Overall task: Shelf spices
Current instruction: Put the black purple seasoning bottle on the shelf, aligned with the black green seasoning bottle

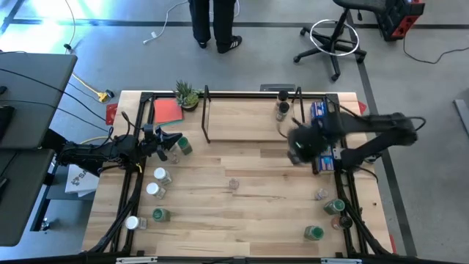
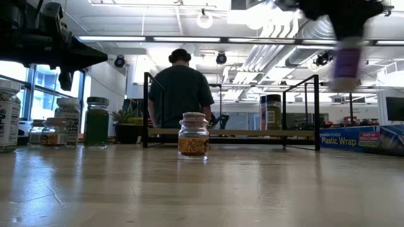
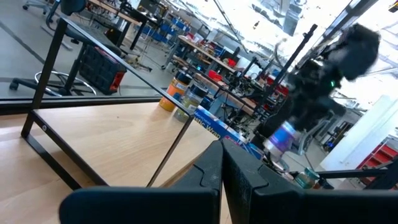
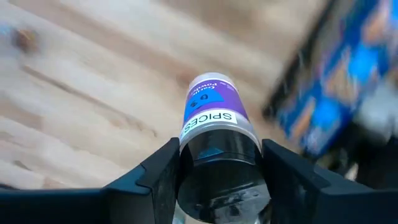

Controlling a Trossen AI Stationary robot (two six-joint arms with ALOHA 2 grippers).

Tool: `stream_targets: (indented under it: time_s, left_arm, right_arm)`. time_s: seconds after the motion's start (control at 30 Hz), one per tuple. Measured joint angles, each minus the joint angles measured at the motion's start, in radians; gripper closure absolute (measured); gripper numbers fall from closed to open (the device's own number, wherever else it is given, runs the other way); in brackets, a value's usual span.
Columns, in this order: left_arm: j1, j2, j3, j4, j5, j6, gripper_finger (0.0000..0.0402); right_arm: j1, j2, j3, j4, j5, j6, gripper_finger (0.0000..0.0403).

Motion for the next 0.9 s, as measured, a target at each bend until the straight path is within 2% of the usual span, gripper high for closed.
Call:
stream_targets:
  time_s: [0.23,0.33,0.43,0.53,0.67,0.9]
  left_arm:
    - [0.0,0.0,0.0,0.0,0.001,0.001,0.04]
    - [0.0,0.0,0.0,0.0,0.001,0.0,0.04]
    - [0.0,0.0,0.0,0.0,0.001,0.0,0.04]
    - [0.0,0.0,0.0,0.0,0.001,0.0,0.04]
    - [0.0,0.0,0.0,0.0,0.002,0.0,0.04]
    - [0.0,0.0,0.0,0.0,0.002,0.0,0.04]
  right_arm:
    - [-0.324,0.257,0.236,0.013,0.088,-0.634,0.0214]
    - [-0.412,0.354,0.294,0.038,0.094,-0.865,0.0215]
    - [-0.458,0.43,0.335,0.037,0.092,-1.023,0.0215]
    - [-0.471,0.481,0.349,0.032,0.096,-1.108,0.0215]
    - [-0.463,0.507,0.341,0.025,0.157,-1.126,0.0215]
    - [-0.461,0.507,0.33,0.027,0.19,-1.12,0.0166]
